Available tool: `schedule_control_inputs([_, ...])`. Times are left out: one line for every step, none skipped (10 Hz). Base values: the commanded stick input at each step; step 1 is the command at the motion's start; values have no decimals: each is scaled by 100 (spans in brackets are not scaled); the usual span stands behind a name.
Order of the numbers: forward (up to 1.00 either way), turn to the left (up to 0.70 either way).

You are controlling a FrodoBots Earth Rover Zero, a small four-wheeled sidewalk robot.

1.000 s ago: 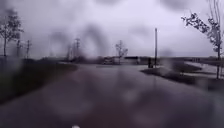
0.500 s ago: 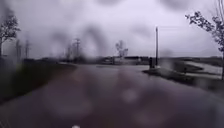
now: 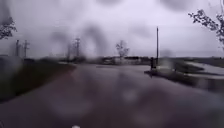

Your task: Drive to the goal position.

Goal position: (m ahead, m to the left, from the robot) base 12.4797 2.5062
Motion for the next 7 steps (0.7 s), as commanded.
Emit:
schedule_control_inputs([70,0])
schedule_control_inputs([70,0])
schedule_control_inputs([70,0])
schedule_control_inputs([70,0])
schedule_control_inputs([70,0])
schedule_control_inputs([70,2])
schedule_control_inputs([70,14])
